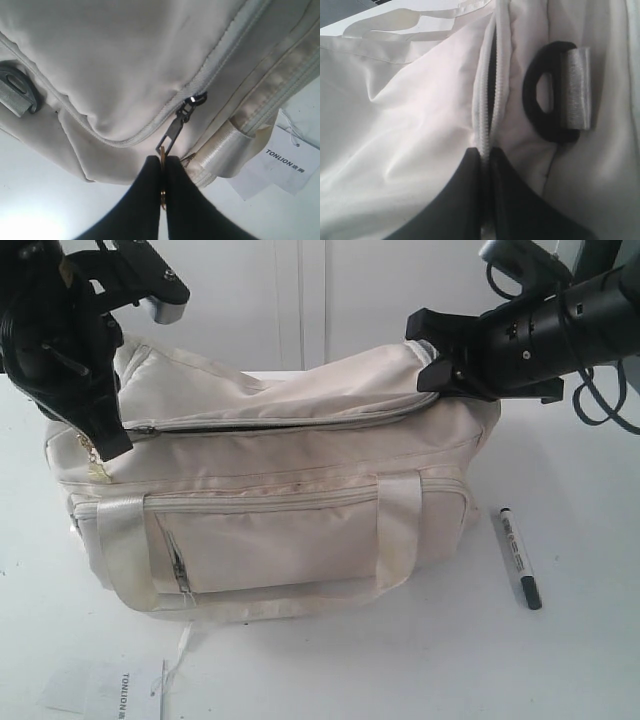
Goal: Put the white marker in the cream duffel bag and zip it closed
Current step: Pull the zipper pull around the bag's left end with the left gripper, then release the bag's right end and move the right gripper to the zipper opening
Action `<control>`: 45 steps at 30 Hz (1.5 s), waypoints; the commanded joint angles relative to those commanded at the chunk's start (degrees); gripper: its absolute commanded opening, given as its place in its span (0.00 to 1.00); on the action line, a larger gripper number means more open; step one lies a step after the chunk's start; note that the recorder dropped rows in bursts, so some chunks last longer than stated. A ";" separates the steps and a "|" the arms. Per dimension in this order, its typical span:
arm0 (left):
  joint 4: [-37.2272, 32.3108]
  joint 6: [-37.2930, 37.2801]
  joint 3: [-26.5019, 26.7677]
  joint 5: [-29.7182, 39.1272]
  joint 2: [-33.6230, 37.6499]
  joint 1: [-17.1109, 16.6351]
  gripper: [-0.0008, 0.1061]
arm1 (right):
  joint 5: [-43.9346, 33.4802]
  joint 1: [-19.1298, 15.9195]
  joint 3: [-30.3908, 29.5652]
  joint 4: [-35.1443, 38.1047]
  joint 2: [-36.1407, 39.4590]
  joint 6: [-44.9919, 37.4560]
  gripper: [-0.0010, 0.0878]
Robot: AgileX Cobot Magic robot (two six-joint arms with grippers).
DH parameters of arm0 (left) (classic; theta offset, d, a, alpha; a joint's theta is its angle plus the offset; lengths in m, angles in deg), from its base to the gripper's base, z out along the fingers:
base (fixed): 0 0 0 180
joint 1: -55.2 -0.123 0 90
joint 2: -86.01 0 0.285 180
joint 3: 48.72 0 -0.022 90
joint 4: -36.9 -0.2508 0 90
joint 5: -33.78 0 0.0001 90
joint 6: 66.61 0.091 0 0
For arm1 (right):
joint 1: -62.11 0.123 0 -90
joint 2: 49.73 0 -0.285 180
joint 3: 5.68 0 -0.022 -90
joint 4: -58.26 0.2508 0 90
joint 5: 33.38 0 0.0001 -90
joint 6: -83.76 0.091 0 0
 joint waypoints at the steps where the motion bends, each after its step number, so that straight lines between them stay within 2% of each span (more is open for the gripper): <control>1: 0.30 0.00 0.00 0.00 0.00 -0.41 0.01 | 0.00 -0.11 0.00 0.00 0.00 0.00 0.01; 10: 2.51 0.00 0.00 0.00 0.00 -1.72 0.01 | -0.36 -0.51 0.00 0.00 -0.35 0.00 0.01; 19: 3.78 0.00 0.00 0.00 0.00 -5.30 0.01 | -0.34 -0.51 0.00 -0.24 -0.35 -0.23 0.01; 22: 6.42 0.24 0.00 0.00 0.00 -6.87 0.01 | -0.34 -0.51 0.00 -1.08 -0.35 -0.23 0.01; 27: 8.45 0.64 0.00 0.00 0.00 -7.01 0.01 | -1.28 -0.51 0.00 -2.36 -0.35 -0.48 0.01; 31: 9.79 0.64 0.00 0.00 0.00 -7.01 0.01 | -1.80 -0.51 0.00 -2.36 -0.70 -3.67 0.03; 34: 9.79 0.53 0.00 0.00 0.00 -7.01 0.01 | -2.15 -0.51 0.00 -2.36 -1.30 -5.94 0.16; 40: 11.52 -0.91 0.00 0.00 0.00 -7.01 0.01 | -3.46 -0.51 0.00 -3.49 -3.82 -6.82 0.67; 42: 11.95 -0.66 0.00 0.00 0.00 -7.01 0.01 | -4.75 -0.51 0.00 -6.16 -5.69 -7.66 0.72; 45: 12.22 -0.42 0.00 0.00 0.00 -7.01 0.01 | -6.87 -0.51 0.00 -8.08 -8.96 -9.39 0.71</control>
